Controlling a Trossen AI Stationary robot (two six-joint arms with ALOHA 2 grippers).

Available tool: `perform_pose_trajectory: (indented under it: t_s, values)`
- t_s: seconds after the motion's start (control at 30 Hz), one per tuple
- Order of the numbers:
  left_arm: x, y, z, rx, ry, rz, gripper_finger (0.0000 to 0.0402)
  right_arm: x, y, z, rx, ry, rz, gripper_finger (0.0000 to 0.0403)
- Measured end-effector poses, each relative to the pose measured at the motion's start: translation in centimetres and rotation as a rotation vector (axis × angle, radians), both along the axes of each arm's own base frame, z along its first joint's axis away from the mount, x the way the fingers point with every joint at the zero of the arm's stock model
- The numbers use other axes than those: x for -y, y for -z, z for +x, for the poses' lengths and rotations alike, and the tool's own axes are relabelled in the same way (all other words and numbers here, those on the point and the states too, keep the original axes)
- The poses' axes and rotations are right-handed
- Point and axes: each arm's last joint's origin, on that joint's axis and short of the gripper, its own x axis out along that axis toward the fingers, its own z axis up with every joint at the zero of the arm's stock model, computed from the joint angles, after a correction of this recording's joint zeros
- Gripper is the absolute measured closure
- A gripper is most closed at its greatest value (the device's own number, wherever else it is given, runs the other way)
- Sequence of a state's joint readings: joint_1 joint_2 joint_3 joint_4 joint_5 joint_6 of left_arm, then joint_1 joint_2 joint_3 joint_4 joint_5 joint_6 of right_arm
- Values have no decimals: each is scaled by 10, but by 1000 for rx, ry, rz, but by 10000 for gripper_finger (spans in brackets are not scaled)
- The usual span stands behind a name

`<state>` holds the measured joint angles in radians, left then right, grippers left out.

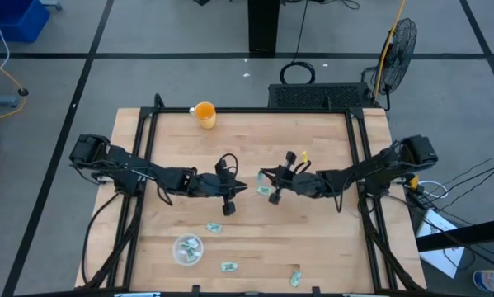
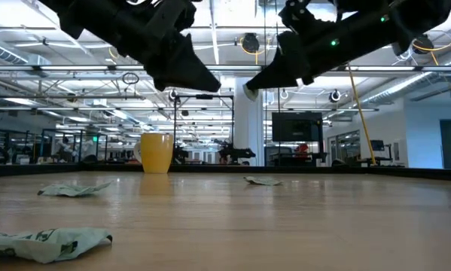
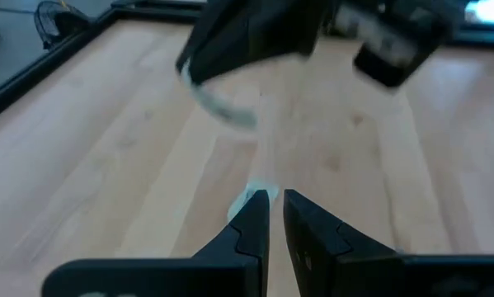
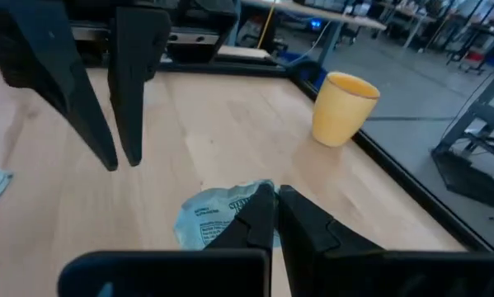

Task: Pick and place Stevia / Truvia into bins
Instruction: Put the stevia packet into the transparent container

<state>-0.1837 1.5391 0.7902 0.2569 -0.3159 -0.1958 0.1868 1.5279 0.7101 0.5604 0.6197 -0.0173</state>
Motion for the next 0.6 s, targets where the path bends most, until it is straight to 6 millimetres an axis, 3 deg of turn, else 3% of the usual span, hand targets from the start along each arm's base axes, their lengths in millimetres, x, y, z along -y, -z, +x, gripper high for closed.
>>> perform_pose_trajectory:
  t_s: [0.23, 0.43, 0.6]
  values:
    - [-4, -7, 4, 90, -37, -61, 355, 3, 17, 17, 71, 7, -59, 401]
    - [-12, -1, 2, 9, -50, -22, 353, 2, 32, 23, 24, -9, -173, 401]
    - [-25, 5, 0, -52, -119, -56, 305, 4, 32, 24, 25, 24, -241, 401]
